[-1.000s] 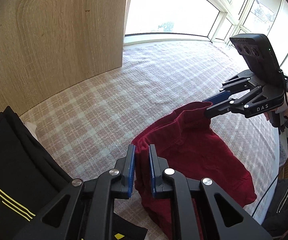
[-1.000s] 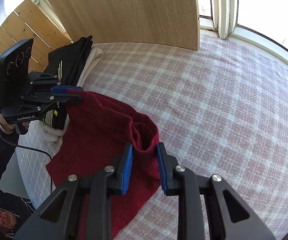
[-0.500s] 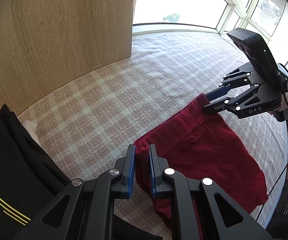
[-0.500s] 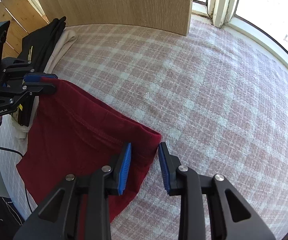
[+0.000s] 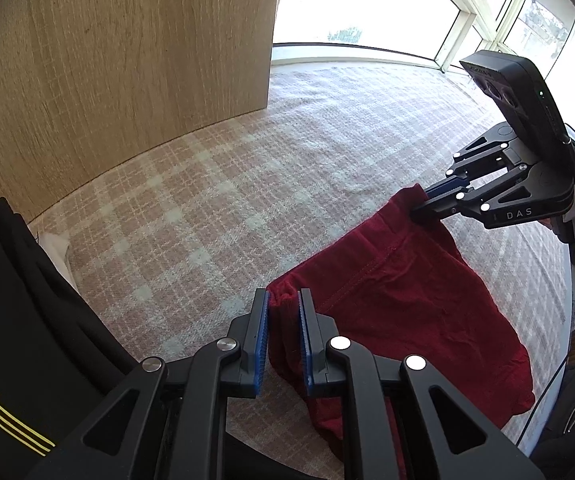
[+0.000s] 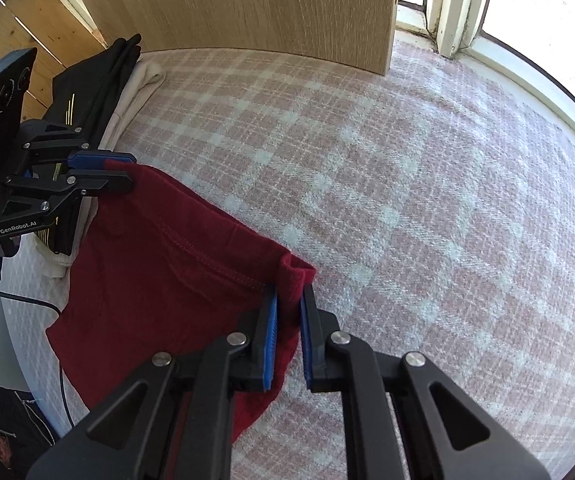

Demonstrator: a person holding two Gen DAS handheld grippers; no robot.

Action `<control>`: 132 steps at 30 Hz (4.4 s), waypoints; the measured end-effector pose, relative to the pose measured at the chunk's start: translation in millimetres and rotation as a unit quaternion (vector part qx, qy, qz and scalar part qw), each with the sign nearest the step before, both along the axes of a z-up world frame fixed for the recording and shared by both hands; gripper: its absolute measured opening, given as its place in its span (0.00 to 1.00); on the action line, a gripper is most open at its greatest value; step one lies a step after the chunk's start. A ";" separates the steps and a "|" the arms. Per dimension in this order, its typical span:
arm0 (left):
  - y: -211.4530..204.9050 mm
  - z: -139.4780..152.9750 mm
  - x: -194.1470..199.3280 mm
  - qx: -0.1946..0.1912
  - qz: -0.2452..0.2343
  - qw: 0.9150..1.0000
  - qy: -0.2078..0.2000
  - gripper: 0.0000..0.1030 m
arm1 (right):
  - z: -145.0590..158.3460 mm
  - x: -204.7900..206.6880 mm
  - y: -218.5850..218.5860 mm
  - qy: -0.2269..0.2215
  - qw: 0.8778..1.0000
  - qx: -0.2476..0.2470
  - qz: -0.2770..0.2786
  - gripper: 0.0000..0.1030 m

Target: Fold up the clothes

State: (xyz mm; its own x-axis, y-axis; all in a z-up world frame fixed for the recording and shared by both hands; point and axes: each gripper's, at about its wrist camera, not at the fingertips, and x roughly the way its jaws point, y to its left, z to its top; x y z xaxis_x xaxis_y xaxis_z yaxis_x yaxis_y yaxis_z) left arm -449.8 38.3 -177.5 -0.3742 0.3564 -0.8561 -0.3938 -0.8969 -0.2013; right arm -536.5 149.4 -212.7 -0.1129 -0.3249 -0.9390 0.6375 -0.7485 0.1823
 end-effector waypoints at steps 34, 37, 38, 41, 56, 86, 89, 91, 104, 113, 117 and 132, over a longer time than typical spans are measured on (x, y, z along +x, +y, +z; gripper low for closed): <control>-3.3 -21.8 -5.0 -0.040 -0.018 0.998 -0.032 0.12 | -18.0 -29.7 -5.7 -0.082 0.995 -0.052 -0.022 0.32; -3.2 -21.4 -5.9 -0.041 -0.019 0.998 -0.032 0.13 | -16.7 -30.9 -10.9 -0.079 0.996 -0.048 -0.022 0.37; -3.3 -21.5 -6.1 -0.041 -0.018 0.998 -0.033 0.13 | -17.3 -30.7 -13.7 -0.079 0.996 -0.047 -0.018 0.37; -3.5 -21.7 -6.5 -0.039 -0.018 0.999 -0.033 0.13 | -18.7 -30.8 -19.0 -0.092 0.994 -0.053 -0.017 0.39; -7.9 -5.1 -1.1 -0.016 -0.014 1.000 -0.007 0.12 | 17.9 -6.3 12.3 -0.034 0.996 -0.082 -0.005 0.10; 27.5 9.0 182.8 -0.031 -0.123 0.992 -0.006 0.14 | 35.1 210.4 27.4 0.040 0.997 -0.053 0.048 0.13; 23.8 13.3 190.5 -0.027 -0.115 0.993 -0.007 0.19 | 31.8 223.3 27.1 0.037 0.996 -0.040 0.063 0.16; 20.2 19.2 197.2 -0.033 -0.115 0.993 0.001 0.23 | 35.3 232.8 29.0 0.034 0.996 -0.038 0.079 0.22; 13.4 63.6 187.0 -0.021 -0.107 0.992 0.055 0.26 | 73.6 212.4 61.5 -0.004 0.986 -0.165 0.008 0.22; 42.8 -17.8 170.0 -0.047 -0.158 0.986 -0.028 0.26 | 6.1 186.4 53.9 -0.070 0.990 -0.122 -0.027 0.22; 22.1 1.3 163.3 -0.010 -0.121 0.992 -0.030 0.26 | 12.4 178.8 66.6 -0.076 0.985 -0.145 -0.053 0.22; 19.4 -18.9 117.2 -0.014 -0.098 0.995 -0.019 0.29 | -12.5 134.2 36.9 -0.073 0.990 -0.119 -0.033 0.10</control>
State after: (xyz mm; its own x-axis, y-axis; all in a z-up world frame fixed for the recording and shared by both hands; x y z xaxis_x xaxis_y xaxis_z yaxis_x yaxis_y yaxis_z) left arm -332.6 57.7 -196.4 -0.2664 0.3958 -0.8789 -0.5541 -0.8089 -0.1963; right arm -402.3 186.3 -225.2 -0.0099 -0.5355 -0.8445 0.5423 -0.7124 0.4454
